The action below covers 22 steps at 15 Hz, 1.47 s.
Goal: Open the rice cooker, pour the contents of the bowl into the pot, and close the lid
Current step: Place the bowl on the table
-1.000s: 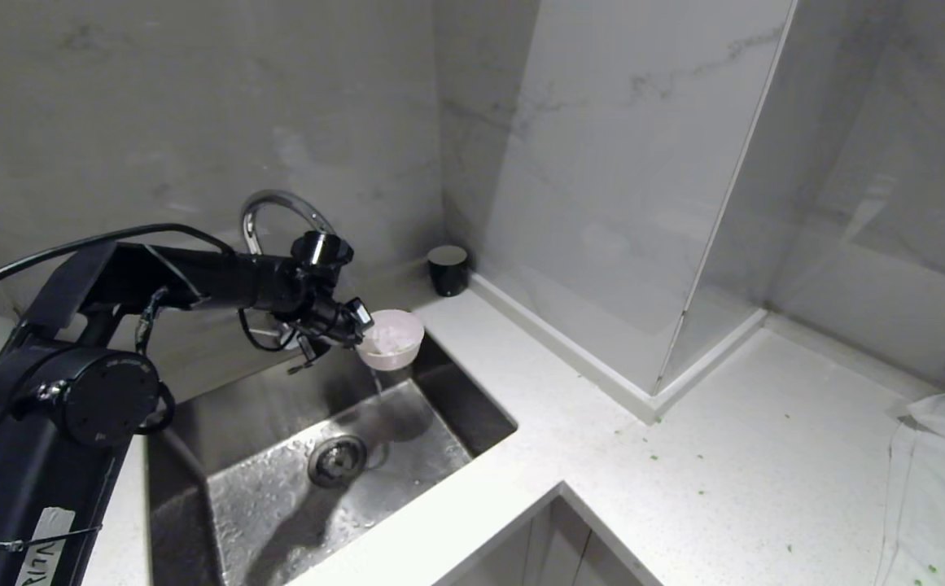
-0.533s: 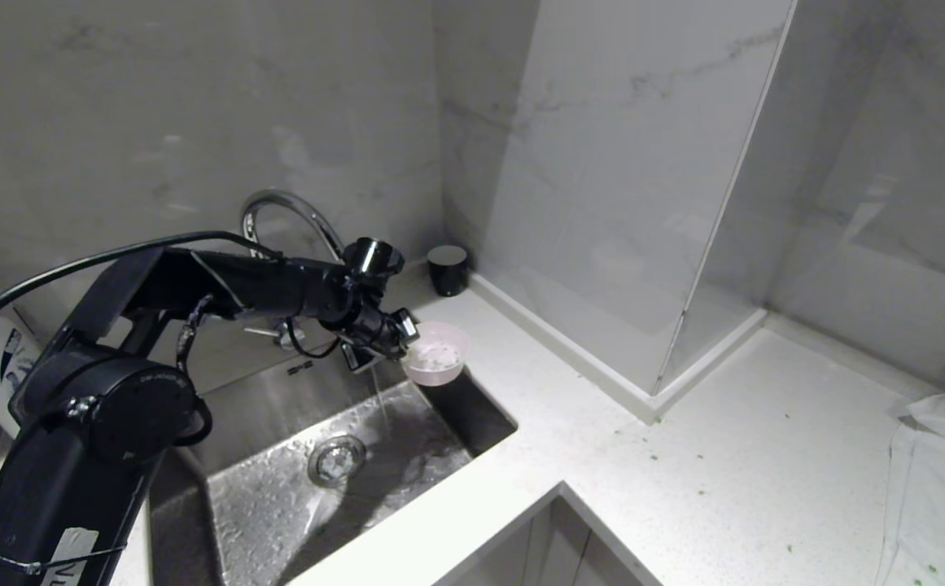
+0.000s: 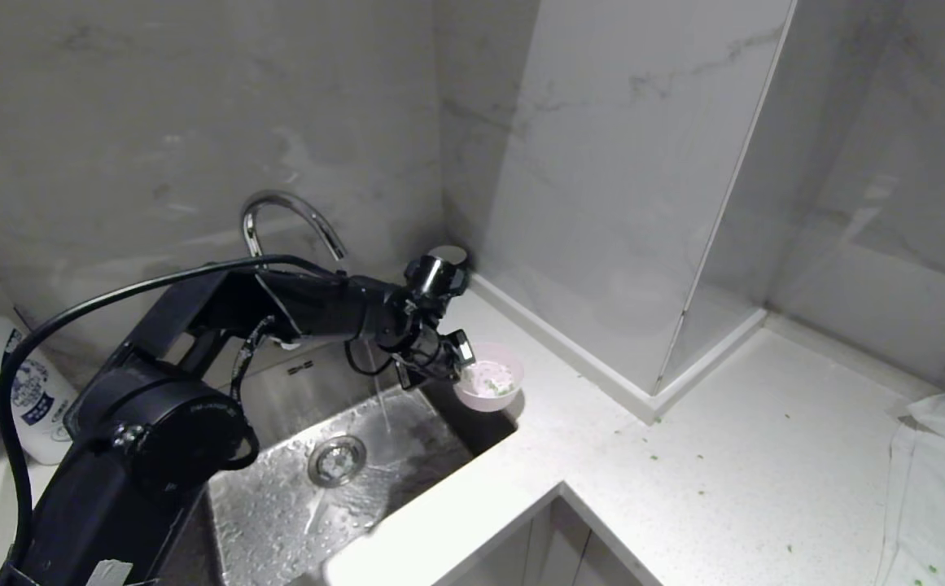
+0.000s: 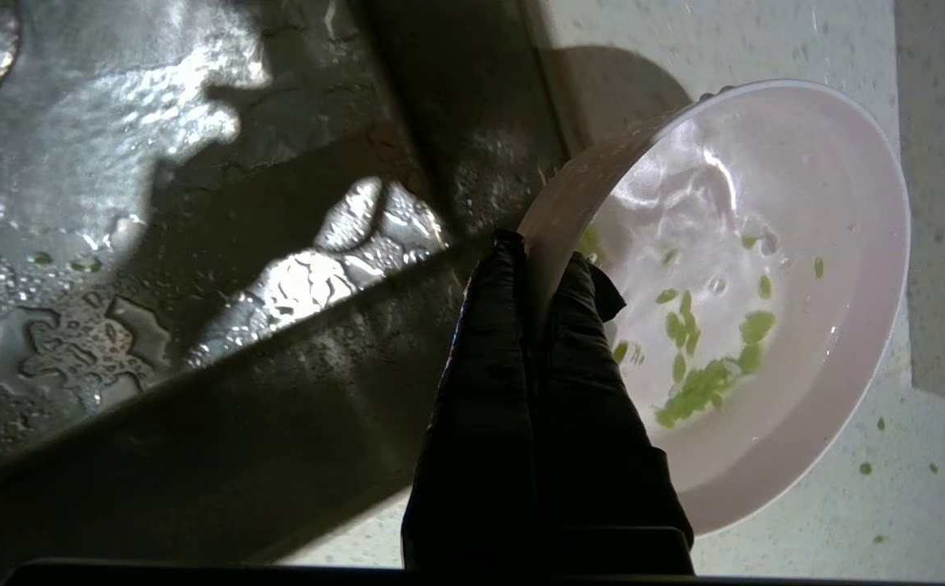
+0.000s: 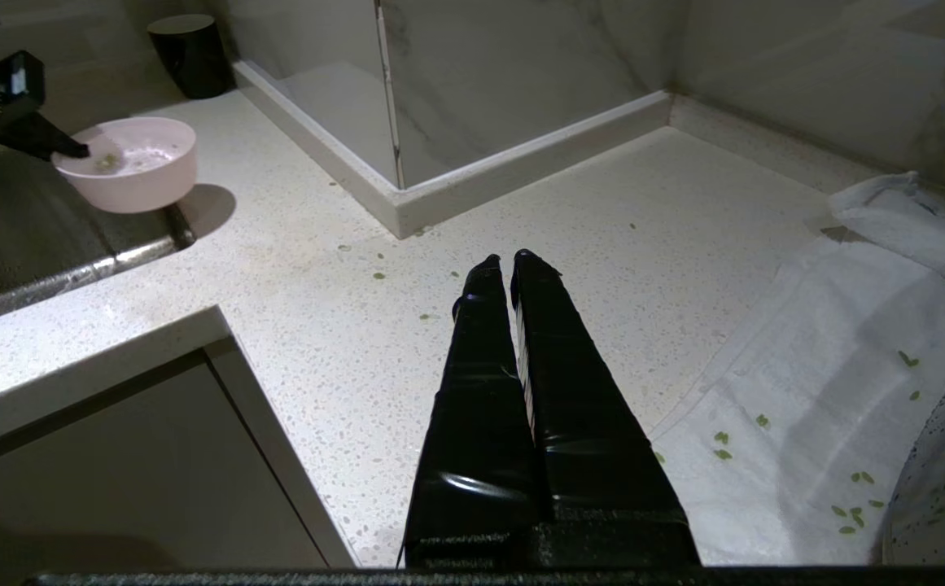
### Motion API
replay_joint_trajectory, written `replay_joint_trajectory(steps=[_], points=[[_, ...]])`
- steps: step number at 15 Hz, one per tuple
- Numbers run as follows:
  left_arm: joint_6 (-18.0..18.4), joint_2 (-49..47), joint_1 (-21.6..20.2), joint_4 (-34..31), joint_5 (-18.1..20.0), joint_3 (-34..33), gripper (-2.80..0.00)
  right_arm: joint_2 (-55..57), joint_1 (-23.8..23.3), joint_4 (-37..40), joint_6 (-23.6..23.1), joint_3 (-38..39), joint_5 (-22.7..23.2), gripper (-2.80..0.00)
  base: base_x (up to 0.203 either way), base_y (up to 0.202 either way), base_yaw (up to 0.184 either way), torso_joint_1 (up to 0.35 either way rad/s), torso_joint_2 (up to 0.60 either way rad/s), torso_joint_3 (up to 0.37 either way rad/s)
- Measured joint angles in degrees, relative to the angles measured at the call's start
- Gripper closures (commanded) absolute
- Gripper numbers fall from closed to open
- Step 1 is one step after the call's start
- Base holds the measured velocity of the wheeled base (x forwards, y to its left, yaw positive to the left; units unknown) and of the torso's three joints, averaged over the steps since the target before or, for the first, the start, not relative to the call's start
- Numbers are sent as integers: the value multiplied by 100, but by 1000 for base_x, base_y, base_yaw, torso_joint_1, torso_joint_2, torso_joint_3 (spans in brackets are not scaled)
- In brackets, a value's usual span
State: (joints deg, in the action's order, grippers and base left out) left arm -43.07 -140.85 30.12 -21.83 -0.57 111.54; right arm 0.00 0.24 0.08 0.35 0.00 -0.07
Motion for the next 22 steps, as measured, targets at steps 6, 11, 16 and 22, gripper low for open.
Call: replay_joint_trajectory(steps=[6, 11, 16, 22], points=[[-23, -242, 541, 146, 15, 26, 0, 0, 0, 2, 0, 0, -3, 0, 0, 0, 0, 0, 0, 0], [-25, -433, 841, 207, 2, 80, 0, 0, 0, 2, 0, 0, 0, 0, 0, 0, 0, 0, 0, 0], [-36, -523, 953, 302, -12, 98, 0, 0, 0, 3, 0, 0, 0, 0, 0, 0, 0, 0, 0, 0], [-44, -587, 1136, 558, -25, 105, -280, 0, -1, 3, -1, 0, -2, 0, 0, 0, 0, 0, 0, 0]])
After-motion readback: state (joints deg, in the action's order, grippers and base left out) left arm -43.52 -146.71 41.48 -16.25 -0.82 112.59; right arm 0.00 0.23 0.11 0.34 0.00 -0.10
